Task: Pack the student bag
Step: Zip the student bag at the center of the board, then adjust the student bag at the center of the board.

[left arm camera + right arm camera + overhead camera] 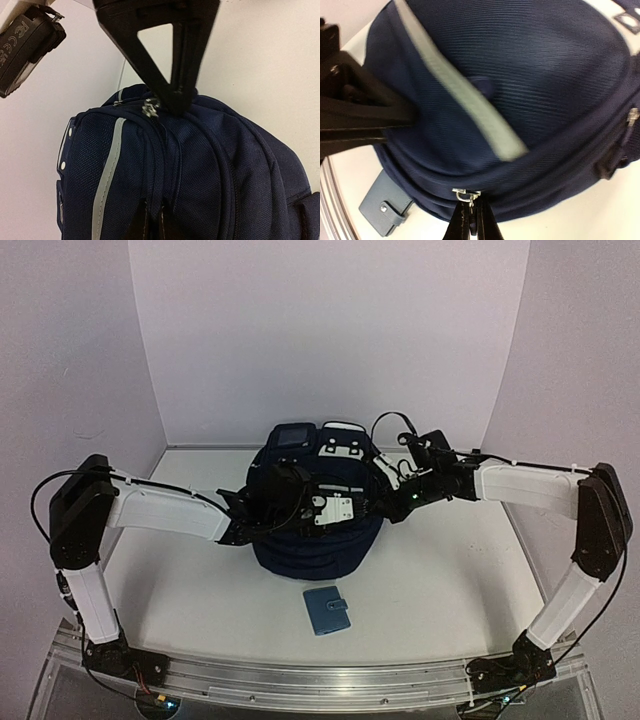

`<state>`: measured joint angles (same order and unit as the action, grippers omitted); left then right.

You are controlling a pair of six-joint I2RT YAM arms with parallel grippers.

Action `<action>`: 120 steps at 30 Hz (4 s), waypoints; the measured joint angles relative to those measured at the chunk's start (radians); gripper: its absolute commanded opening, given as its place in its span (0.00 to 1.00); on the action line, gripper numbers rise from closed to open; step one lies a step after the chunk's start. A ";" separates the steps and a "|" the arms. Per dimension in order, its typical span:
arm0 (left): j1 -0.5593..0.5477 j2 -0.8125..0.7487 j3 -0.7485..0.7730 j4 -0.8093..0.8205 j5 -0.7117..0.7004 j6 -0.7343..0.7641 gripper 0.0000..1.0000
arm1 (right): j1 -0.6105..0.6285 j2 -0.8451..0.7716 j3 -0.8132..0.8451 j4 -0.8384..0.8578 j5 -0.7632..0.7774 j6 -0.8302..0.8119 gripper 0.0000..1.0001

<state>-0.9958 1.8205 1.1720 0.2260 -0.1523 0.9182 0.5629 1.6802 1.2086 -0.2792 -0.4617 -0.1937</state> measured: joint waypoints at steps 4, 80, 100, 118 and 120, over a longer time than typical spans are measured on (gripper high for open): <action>0.000 -0.033 -0.039 0.003 -0.001 0.002 0.00 | -0.021 0.055 0.058 -0.002 0.001 -0.019 0.00; 0.595 -0.025 -0.061 0.028 0.254 -1.620 0.94 | -0.179 0.184 0.022 0.120 -0.446 0.526 0.75; 0.475 -0.491 -0.240 -0.309 0.306 -1.501 1.00 | -0.260 -0.047 0.039 -0.112 -0.350 0.330 0.89; 0.318 -0.157 0.079 -0.580 0.218 -1.441 1.00 | -0.260 0.373 0.360 -0.168 -0.365 0.331 0.82; 0.342 -0.163 0.095 -0.596 0.235 -1.488 1.00 | -0.260 0.373 0.360 -0.176 -0.368 0.334 0.86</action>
<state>-0.6535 1.6572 1.2675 -0.3702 0.0824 -0.5693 0.3029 2.0527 1.5687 -0.4548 -0.8295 0.1401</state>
